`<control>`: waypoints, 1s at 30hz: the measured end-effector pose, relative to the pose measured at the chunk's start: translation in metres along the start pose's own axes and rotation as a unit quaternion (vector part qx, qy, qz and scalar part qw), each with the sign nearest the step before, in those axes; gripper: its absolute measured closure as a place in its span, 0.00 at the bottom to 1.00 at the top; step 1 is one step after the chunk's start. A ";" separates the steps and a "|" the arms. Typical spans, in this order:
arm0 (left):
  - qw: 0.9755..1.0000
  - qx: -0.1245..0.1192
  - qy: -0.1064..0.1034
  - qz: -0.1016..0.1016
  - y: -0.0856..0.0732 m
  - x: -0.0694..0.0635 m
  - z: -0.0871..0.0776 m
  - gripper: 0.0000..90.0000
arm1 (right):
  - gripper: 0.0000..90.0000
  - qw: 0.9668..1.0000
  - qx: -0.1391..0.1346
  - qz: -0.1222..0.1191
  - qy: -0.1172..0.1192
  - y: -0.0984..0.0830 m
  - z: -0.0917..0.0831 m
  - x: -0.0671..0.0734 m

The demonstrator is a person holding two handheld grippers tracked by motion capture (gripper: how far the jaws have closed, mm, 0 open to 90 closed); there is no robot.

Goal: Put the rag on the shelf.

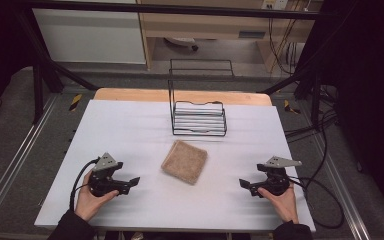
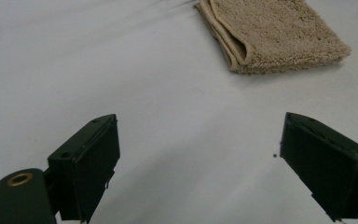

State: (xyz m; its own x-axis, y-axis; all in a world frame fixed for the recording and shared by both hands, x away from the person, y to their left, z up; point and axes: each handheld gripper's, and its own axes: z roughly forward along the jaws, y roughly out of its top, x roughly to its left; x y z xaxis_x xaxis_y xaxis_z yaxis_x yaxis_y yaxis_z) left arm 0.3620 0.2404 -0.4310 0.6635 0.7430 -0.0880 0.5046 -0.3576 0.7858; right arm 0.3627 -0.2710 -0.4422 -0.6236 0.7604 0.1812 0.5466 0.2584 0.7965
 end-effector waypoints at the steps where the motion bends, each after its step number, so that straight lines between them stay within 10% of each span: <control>1: 1.000 0.000 0.000 0.000 0.000 0.000 0.000 0.15 | 0.00 1.000 0.001 0.001 0.001 0.000 0.000 0.000; 30: 0.998 0.047 -0.023 -0.018 0.054 -0.027 0.078 0.53 | 0.00 1.000 0.009 0.002 0.005 0.001 0.006 0.005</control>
State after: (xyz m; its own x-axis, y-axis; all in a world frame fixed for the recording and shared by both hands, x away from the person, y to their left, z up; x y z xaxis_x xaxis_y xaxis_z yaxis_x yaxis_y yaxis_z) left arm 0.4139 0.1568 -0.4338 0.6679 0.7300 -0.1452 0.5770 -0.3846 0.7205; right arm 0.3630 -0.2632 -0.4441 -0.6269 0.7556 0.1900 0.5589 0.2662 0.7853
